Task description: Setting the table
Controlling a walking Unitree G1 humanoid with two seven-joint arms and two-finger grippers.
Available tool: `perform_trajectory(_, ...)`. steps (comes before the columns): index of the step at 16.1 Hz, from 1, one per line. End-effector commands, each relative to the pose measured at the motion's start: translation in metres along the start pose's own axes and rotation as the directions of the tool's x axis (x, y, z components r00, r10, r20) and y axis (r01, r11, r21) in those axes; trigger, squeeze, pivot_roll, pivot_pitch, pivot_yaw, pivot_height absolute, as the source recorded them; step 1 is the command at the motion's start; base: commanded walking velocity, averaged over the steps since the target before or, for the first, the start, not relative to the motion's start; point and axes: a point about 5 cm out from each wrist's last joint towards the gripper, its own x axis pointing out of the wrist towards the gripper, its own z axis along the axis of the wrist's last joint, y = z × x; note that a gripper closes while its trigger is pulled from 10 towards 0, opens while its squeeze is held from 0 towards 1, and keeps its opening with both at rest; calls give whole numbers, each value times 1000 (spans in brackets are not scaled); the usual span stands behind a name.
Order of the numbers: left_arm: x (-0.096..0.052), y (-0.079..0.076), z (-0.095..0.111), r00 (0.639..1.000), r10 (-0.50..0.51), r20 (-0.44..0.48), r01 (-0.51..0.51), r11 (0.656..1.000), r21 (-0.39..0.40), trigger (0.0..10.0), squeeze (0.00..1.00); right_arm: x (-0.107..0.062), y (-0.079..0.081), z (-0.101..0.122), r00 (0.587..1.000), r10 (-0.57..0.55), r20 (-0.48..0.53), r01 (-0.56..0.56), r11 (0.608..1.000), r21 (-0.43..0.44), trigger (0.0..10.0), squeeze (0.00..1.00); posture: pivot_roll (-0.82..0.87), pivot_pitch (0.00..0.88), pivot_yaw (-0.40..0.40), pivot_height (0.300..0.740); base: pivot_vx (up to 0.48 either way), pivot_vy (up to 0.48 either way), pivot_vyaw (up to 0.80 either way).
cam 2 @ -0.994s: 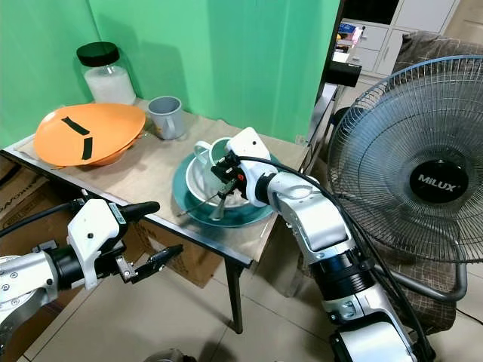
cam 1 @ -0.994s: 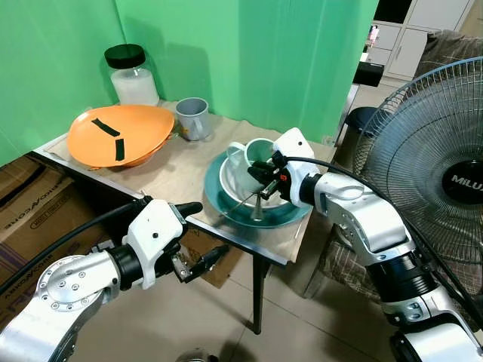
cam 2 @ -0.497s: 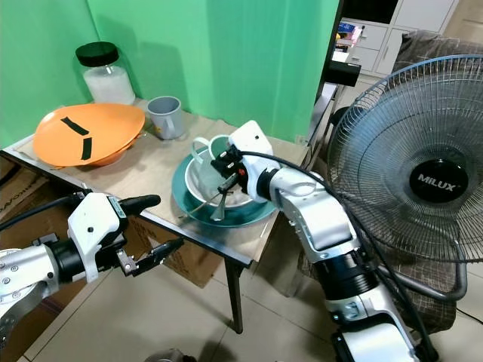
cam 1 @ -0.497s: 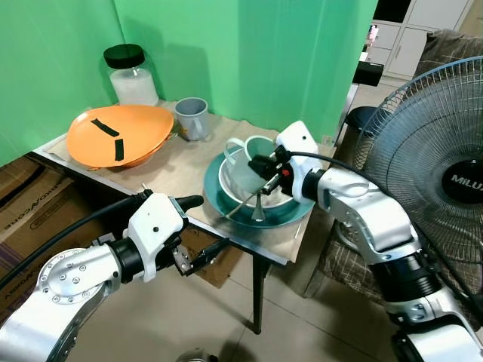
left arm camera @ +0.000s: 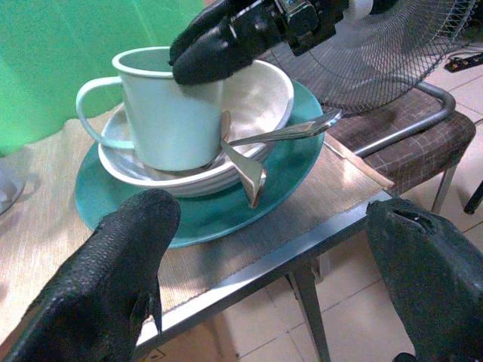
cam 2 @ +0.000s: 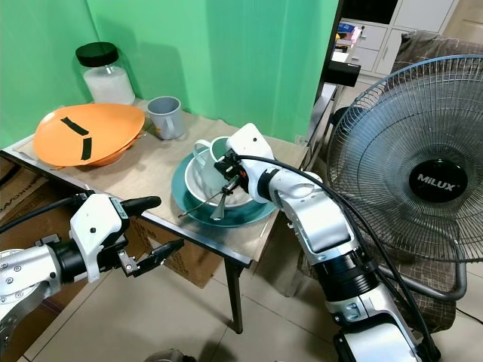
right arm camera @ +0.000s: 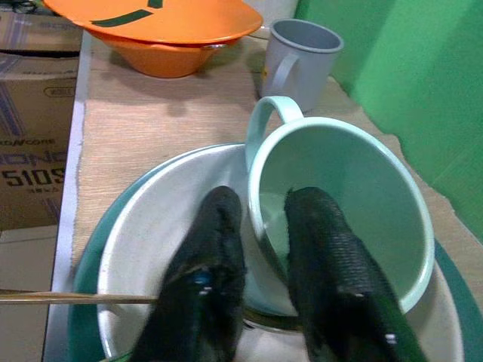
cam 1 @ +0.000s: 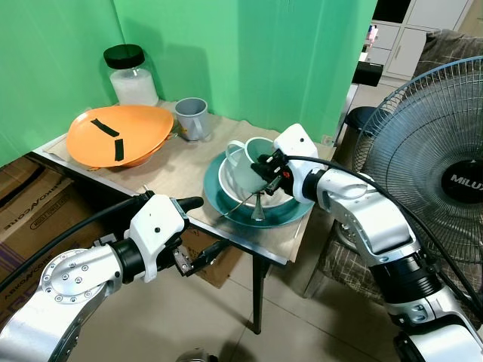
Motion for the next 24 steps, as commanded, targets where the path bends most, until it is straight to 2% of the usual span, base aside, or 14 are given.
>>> perform_trajectory(1,-1,1,1,1000,3,-8,-3,1000,25,10000,0,2,0,1,1000,-5,0,5,1000,-13,10000,0,50,0,47,740,0,0,0)
perform_trajectory(6,-1,2,0,1000,7,-11,-6,1000,28,10000,0,6,6,-1,1000,23,-19,-23,1000,-16,10000,0,53,0,44,740,0,0,0)
perform_trajectory(10,-1,2,0,1000,6,-16,-6,1000,30,10000,0,13,6,-9,998,-1,-58,0,1000,-16,10000,0,56,0,46,740,0,0,0)
perform_trajectory(11,-1,2,0,1000,6,-16,-5,1000,30,10000,0,13,6,-9,998,2,-56,-3,1000,-5,6902,0,57,0,46,740,0,0,0)
perform_trajectory(12,-2,2,0,1000,6,-16,-5,1000,30,10000,0,14,6,-9,999,6,-54,-6,1000,-1,2549,0,57,0,46,740,0,0,0)
perform_trajectory(13,-2,2,0,1000,6,-17,-5,1000,30,10000,0,14,7,-8,999,11,-51,-11,1000,4,0,0,57,0,47,740,0,0,0)
perform_trajectory(21,-1,6,1,1000,10,-17,-9,999,43,10000,0,13,3,0,1000,-2,-16,2,1000,3,0,0,53,0,53,740,0,0,0)
perform_trajectory(24,1,11,6,999,51,8,-52,997,59,10000,0,-3,-11,22,994,-69,84,69,998,-4,0,0,55,0,36,740,0,0,0)
